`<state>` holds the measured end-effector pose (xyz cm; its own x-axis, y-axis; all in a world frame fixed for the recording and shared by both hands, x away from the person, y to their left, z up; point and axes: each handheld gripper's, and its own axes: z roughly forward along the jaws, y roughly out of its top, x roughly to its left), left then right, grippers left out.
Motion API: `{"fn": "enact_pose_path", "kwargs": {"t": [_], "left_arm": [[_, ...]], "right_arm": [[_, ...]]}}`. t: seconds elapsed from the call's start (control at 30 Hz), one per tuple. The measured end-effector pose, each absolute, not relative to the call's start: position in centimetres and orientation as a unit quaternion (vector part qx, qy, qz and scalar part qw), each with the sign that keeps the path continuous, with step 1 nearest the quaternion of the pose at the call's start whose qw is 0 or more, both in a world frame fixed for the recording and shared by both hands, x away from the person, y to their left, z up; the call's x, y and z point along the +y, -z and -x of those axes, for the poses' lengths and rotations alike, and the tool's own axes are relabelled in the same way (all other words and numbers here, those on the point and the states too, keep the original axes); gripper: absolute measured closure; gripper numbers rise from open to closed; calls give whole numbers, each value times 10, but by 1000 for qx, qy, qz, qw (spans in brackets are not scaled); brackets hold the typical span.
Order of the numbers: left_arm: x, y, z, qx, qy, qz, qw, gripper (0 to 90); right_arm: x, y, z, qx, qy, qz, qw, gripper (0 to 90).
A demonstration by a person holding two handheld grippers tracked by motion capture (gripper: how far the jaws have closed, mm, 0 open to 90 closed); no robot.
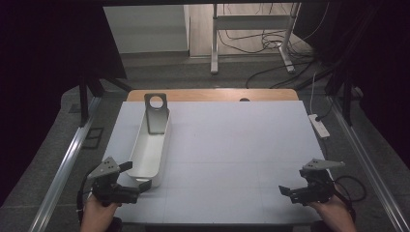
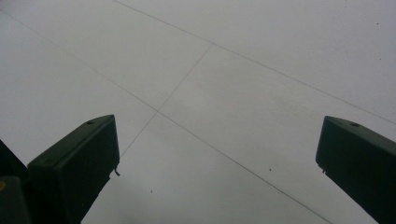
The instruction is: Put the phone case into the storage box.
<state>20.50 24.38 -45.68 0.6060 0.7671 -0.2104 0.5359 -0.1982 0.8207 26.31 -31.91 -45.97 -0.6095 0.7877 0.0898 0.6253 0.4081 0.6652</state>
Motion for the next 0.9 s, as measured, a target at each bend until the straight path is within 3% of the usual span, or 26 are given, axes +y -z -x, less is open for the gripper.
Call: {"fn": "enact_pose_path", "kwargs": {"t": [0.9], "left_arm": [[252,471,-191,455,-133,-762,441,1]], "right_arm": [[-319,460,-263,830,-336,-429,117,0]]}}
